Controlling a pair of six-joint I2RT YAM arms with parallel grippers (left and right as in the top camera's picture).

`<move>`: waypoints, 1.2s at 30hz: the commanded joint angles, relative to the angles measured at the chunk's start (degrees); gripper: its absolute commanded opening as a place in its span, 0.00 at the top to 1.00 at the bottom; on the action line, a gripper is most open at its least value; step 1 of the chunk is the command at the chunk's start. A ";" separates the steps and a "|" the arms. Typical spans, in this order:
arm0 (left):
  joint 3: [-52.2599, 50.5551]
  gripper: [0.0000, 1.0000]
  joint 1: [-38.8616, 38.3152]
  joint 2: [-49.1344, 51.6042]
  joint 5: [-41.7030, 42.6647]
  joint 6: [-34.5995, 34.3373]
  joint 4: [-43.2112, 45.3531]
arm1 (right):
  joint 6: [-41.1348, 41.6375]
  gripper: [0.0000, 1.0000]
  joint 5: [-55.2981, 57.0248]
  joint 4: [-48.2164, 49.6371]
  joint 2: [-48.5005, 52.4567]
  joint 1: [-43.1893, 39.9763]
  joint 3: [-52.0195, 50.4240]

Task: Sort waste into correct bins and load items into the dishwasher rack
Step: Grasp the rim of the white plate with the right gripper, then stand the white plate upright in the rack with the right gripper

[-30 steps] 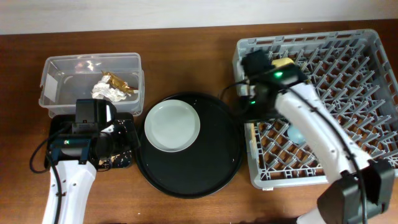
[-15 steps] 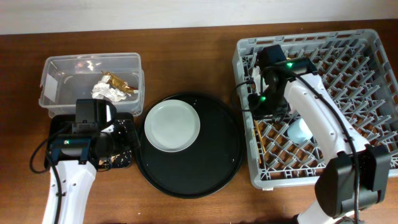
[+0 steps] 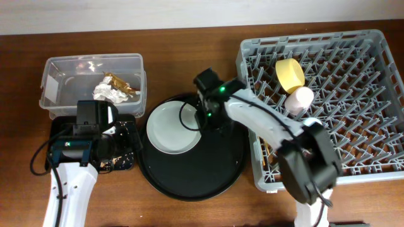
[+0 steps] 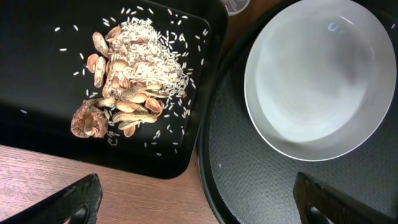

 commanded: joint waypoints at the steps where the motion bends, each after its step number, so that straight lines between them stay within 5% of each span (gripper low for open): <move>1: 0.20 0.02 0.35 -0.39 -0.39 -0.35 -0.04 | 1.57 0.45 -0.28 1.01 4.85 2.08 0.11; 4: 0.20 0.02 0.35 -0.39 -0.39 -0.35 -0.04 | 3.04 0.50 -0.24 2.12 6.80 2.32 0.11; 8: 0.20 0.02 0.35 -0.42 -0.39 -0.33 -0.07 | 4.11 0.93 0.15 0.87 6.75 0.85 0.13; 9: 0.20 0.02 0.35 -0.39 -0.39 -0.33 -0.07 | 4.13 0.96 0.15 0.04 6.71 0.00 0.13; 13: 0.20 0.02 0.35 -0.39 -0.39 -0.35 -0.07 | 3.91 0.96 0.50 -4.09 4.76 -4.20 0.13; 18: 0.20 0.02 0.35 -0.39 -0.39 -0.33 -0.04 | 1.86 0.96 9.16 -7.50 -11.06 -9.66 0.13; 24: 0.20 0.02 0.35 -0.39 -0.42 -0.35 0.00 | 1.46 0.96 41.18 -6.91 -29.14 -13.38 0.13; 28: 0.20 0.02 0.35 -0.39 -0.42 -0.33 -0.02 | 1.49 0.96 63.04 -6.78 -28.15 -13.57 0.11; 36: 0.20 0.02 0.35 -0.39 -0.42 -0.35 -0.02 | 1.46 0.96 51.89 -7.72 -18.67 -13.51 0.11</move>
